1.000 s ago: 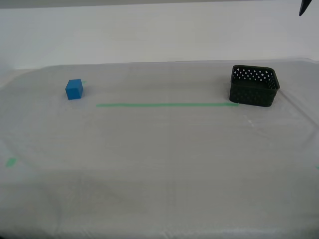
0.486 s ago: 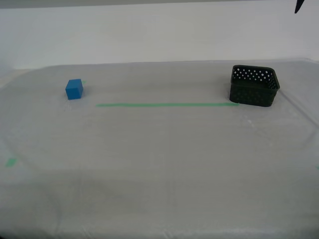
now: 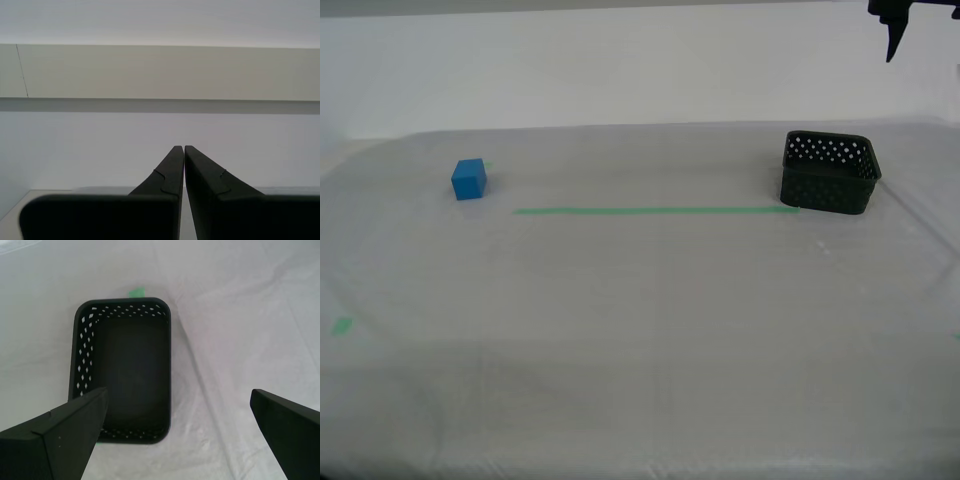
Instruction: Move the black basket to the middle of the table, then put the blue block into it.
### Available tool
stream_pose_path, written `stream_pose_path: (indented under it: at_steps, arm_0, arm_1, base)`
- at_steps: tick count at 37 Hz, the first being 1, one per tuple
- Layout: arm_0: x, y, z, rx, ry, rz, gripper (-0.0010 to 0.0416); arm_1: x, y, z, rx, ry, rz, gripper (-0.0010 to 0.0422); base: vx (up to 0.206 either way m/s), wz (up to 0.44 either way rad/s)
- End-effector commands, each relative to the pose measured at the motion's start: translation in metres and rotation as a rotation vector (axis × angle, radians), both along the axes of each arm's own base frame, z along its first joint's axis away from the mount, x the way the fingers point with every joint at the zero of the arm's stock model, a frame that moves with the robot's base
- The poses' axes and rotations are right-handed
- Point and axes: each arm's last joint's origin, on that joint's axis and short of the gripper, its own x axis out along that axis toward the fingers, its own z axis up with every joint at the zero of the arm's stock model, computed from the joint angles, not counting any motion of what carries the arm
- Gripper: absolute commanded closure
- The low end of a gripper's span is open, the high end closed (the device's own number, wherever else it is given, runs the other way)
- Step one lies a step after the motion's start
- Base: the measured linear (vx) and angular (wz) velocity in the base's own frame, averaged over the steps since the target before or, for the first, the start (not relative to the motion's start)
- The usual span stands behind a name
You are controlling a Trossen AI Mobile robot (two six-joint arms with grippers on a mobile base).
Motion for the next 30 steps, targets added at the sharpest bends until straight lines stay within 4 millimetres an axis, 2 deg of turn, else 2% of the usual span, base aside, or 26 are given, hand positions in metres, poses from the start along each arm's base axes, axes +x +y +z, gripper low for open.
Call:
stream_pose_path:
  at_steps: [1, 19, 30]
  arm_0:
    - [0.010, 0.000, -0.005, 0.003, 0.011, -0.004, 0.0006]
    - [0.054, 0.000, -0.041, 0.002, 0.115, -0.003, 0.0006]
    - [0.065, -0.002, -0.077, 0.008, 0.200, -0.017, 0.0006]
  arm_1:
    - [0.000, 0.000, 0.001, 0.003, -0.005, 0.001, 0.0412]
    - [0.000, 0.000, 0.001, 0.003, -0.005, 0.001, 0.0412]
    - [0.000, 0.000, 0.001, 0.003, -0.005, 0.001, 0.0412]
  base:
    - [0.000, 0.000]
    - [0.000, 0.000]
    - [0.000, 0.000]
